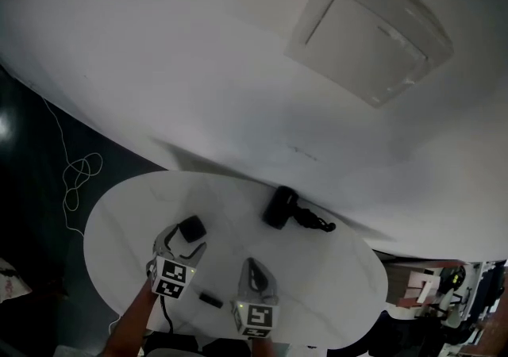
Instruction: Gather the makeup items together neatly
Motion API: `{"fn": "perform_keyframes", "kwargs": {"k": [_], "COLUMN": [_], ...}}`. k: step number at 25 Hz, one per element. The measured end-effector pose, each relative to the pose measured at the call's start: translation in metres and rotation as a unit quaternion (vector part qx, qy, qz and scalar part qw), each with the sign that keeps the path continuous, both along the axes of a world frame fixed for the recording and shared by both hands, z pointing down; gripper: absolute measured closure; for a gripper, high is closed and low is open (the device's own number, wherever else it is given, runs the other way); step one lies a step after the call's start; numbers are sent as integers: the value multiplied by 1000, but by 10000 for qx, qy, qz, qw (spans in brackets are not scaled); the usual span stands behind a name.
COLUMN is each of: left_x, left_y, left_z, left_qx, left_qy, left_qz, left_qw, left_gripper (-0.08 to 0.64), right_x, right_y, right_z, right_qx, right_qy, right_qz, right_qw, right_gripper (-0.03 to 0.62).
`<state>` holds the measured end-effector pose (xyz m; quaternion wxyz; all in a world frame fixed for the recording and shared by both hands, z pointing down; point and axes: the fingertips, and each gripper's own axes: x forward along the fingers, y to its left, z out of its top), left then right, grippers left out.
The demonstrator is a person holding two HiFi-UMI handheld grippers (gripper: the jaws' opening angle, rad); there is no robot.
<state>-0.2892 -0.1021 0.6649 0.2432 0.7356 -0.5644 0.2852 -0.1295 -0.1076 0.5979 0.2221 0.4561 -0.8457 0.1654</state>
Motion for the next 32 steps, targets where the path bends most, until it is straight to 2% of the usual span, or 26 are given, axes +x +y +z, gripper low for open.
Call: {"fn": "perform_keyframes", "kwargs": {"k": [8,16,23,32], "left_x": [-11,-8,-12,-12], "left_y": [-5,-5,-5,-5], "left_z": [30,42,42,35], "left_qx": [-317,-465,-399,-298], "left_qy": [-29,-104,-131,-10], "left_qz": [-21,278,352,191], "left_qw": [9995,9985,9985,9994], "left_gripper": [212,212,215,221], "right_x": [-1,4,4,20], "right_y": [2,3,6,4], "right_z": [17,23,22,18], "right_qx": [-145,-247,-240,-183], "right_qy": [139,215,228,289], "right_qz": [-51,92,120,298], "right_qw": [9998,9994,9994,9990], "right_gripper": [588,588,588,588]}}
